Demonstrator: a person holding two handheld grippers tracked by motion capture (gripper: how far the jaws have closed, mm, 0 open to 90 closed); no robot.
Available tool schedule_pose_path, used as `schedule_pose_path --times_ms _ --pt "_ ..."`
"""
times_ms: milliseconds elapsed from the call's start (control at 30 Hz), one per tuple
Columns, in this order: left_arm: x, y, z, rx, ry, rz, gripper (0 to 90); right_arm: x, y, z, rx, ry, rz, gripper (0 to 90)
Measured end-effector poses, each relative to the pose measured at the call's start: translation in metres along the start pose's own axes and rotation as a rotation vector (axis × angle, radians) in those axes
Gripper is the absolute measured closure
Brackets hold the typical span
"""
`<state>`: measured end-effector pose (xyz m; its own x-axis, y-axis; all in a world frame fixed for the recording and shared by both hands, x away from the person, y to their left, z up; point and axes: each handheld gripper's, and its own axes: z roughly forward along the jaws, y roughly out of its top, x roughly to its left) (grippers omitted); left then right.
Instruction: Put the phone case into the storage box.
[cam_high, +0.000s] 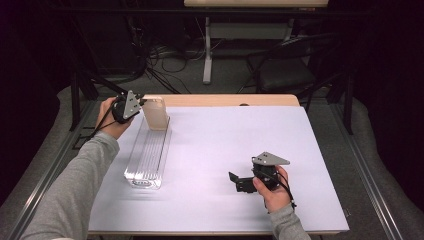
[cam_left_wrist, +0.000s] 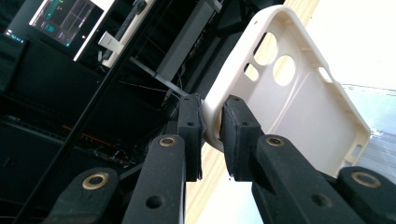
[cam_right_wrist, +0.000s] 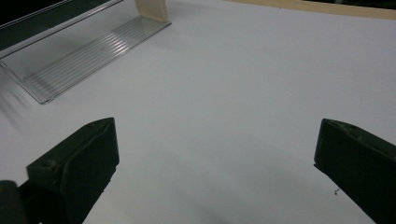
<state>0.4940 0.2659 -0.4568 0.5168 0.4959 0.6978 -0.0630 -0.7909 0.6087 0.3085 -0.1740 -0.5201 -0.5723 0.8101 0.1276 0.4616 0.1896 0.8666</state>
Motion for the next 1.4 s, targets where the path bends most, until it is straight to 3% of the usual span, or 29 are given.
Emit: schedule_pose_path --times_ms 633,1400 --pt "0.002 -0.0019 0.0025 0.017 -0.007 -0.014 74.9 0.0007 -0.0007 0.0008 0.007 0.002 0.001 0.0" --pt "0.0041 -0.0044 0.0039 -0.004 -0.006 -0.057 45.3 0.0008 -0.0011 0.0016 0.005 0.003 0.002 0.3"
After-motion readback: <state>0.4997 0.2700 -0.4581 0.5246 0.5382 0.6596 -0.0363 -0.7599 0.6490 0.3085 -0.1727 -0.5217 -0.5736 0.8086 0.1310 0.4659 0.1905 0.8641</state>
